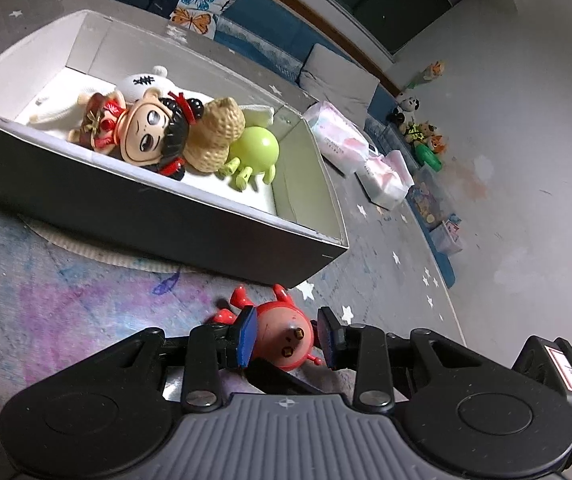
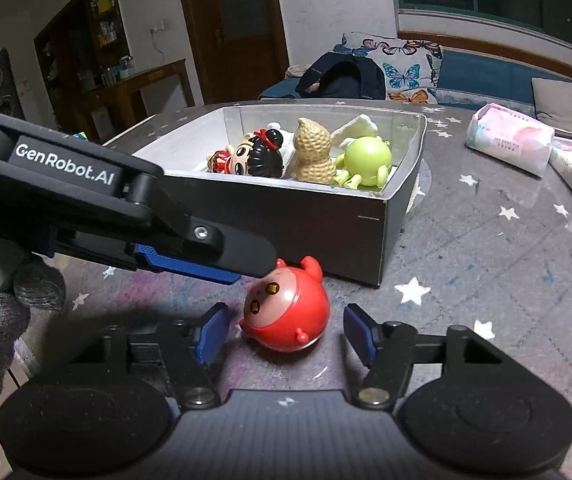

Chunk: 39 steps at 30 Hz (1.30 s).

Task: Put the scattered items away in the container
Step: 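Grasp the round red toy with both grippers and lift it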

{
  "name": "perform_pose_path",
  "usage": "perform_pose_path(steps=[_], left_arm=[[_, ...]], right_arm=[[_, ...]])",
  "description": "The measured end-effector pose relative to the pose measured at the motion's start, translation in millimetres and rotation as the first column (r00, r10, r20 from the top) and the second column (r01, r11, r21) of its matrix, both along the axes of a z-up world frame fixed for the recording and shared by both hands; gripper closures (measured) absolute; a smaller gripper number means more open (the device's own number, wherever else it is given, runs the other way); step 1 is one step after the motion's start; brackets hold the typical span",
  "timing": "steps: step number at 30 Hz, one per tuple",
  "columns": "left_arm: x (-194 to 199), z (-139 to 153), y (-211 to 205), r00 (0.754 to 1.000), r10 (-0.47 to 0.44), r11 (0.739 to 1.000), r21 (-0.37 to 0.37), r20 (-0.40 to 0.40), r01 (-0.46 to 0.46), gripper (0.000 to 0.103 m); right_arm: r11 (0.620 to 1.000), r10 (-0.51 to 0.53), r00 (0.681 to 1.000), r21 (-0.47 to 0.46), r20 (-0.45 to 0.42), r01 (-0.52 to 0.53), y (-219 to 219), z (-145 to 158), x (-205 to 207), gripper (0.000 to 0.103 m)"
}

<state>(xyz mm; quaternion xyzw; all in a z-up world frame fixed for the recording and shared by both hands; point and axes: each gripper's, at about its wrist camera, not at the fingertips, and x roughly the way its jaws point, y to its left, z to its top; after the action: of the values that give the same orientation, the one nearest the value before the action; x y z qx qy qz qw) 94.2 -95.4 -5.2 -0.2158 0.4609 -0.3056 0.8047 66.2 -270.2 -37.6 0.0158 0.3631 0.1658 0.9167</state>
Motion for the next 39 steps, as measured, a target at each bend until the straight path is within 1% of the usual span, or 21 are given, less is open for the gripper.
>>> perform_pose_path(steps=[2,5,8,16,23,27,33,36,39], left_arm=[[1.6,-1.3,-1.4,1.0,-0.001,1.0,0.001,-0.006,0.001,0.068],[3.1,-3.2,-2.8,1.0,-0.003,1.0,0.005,-0.014,0.003,0.068],[5.4,-5.9,-4.7,1.0,-0.002,1.0,0.01,-0.023,0.003,0.068],[7.8,-10.8,-4.5,0.999,-0.006,1.0,0.01,-0.04,0.007,0.068],[5.5,-7.8,-2.5,0.999,-0.017,1.0,-0.003,-0.05,0.017,0.068],[1.9,3.1,1.1,0.999,-0.018,0.999,-0.032,-0.038,0.017,0.068],[2.5,37.1,3.4,0.999,-0.011,0.997,-0.071,0.047,0.014,0.068],[12.8,52.0,3.8,0.997,0.002,0.997,-0.083,0.08,0.005,0.068],[26.9,60.3,3.9,0.995,0.019,0.996,-0.091,0.099,-0.01,0.068]], right_arm=[[1.0,-0.001,1.0,0.004,-0.003,0.001,0.2,-1.1,0.7,0.045],[1.0,-0.005,1.0,0.011,-0.003,0.005,-0.3,-1.5,0.7,0.051],[1.0,-0.008,1.0,0.013,-0.005,0.008,-0.7,-2.3,0.9,0.054],[1.0,-0.011,1.0,0.004,-0.002,0.011,-1.2,-2.9,-0.1,0.055],[1.0,-0.009,1.0,-0.003,0.006,0.009,0.3,0.7,-6.1,0.055],[1.0,-0.005,0.999,-0.005,0.034,0.005,0.3,10.8,-12.1,0.055],[1.0,-0.004,0.992,-0.016,0.122,0.006,1.0,42.5,-13.4,0.055],[1.0,0.005,0.988,-0.025,0.156,-0.001,1.2,57.1,-2.8,0.055],[0.999,0.021,0.985,-0.031,0.173,-0.016,1.4,69.4,17.3,0.055]])
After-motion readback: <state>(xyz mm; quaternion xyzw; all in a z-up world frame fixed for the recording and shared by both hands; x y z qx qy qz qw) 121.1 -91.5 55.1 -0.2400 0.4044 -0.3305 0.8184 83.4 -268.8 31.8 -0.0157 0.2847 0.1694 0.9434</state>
